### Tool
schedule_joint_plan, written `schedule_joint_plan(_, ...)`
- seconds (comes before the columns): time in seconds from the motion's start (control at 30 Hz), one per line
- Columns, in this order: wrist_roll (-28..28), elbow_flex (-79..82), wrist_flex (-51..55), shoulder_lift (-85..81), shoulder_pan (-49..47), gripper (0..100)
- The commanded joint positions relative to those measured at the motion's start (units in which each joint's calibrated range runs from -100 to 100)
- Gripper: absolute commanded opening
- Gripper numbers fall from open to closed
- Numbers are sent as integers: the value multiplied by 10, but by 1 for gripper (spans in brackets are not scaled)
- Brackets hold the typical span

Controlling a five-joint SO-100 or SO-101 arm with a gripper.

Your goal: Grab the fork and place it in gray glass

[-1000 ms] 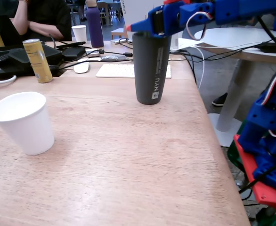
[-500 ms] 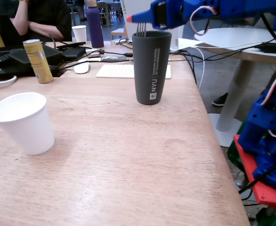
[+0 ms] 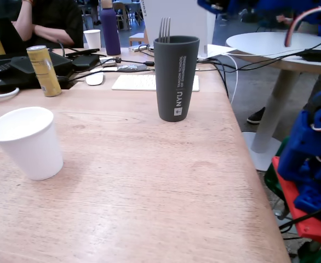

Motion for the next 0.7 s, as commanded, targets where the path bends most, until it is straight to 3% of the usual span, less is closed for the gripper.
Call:
schedule_joint_plan(0.0, -1, -11, -10, -23, -92, 23)
schedule_joint_plan(0.17, -2, 11, -1, -40, -217, 23)
schedule_joint_plan(0.3, -4, 125, -1, -73, -221, 22)
schedule_joint_plan(0.43, -81, 227, 1, -154, -219, 22)
schedule_joint_plan(0.57, -85, 351, 3, -240, -232, 22)
schedule_joint_plan(0.67, -82, 353, 127, -259, -266, 22)
